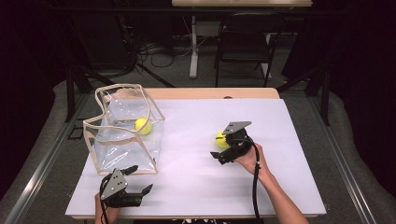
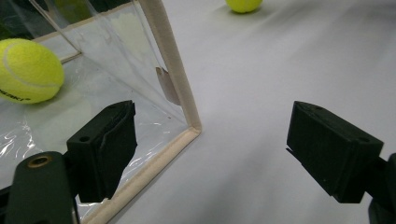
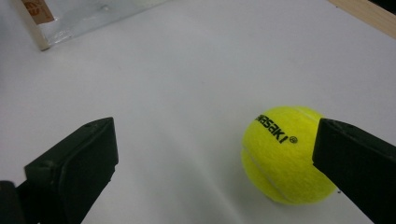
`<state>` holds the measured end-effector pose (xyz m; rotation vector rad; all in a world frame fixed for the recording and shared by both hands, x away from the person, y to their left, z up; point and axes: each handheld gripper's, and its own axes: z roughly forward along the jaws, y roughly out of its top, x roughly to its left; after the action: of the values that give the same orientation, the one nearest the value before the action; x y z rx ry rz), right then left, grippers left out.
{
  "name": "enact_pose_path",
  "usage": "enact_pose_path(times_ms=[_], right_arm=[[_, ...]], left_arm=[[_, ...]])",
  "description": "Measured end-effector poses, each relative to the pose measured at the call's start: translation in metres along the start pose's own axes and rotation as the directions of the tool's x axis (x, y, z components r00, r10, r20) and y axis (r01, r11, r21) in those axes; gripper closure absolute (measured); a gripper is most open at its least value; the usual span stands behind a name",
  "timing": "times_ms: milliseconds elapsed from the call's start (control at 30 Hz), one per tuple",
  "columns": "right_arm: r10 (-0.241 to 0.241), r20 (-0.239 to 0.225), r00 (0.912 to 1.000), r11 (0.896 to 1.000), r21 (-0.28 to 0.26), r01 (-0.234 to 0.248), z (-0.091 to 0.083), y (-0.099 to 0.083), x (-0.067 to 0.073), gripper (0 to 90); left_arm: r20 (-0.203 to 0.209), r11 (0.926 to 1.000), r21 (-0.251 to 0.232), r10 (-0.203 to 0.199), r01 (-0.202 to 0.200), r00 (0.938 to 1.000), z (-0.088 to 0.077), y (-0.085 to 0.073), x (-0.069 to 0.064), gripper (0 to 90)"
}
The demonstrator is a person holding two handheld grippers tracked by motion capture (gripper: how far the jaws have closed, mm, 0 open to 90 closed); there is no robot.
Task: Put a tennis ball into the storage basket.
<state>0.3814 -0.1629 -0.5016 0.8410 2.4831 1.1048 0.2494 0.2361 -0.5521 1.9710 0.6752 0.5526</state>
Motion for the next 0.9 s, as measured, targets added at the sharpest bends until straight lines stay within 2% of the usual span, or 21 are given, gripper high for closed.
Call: enact_pose_path(times_ms=[167,500,900], right_arm=[[0.032,0.017,0.9993,0.999,-0.014,-0.032,0.000,-0.003,-0.009,0.0],[0.081,0.040,0.9959,0.997,-0.007,-0.081,0.008,-0.012,-0.025,0.0],[0.114,0.042,0.9925,0.993,0.000,-0.114,0.020,-0.016,-0.034,0.0]], left_arm=[[-0.001,1.0000,0.001,-0.001,0.001,1.0000,0.000,0.000,0.000,15.9],[0.001,1.0000,0.000,0.000,0.000,1.0000,-0.001,0.000,0.000,15.9],[-0.001,1.0000,0.002,0.000,0.000,1.0000,0.000,0.000,0.000,15.9]])
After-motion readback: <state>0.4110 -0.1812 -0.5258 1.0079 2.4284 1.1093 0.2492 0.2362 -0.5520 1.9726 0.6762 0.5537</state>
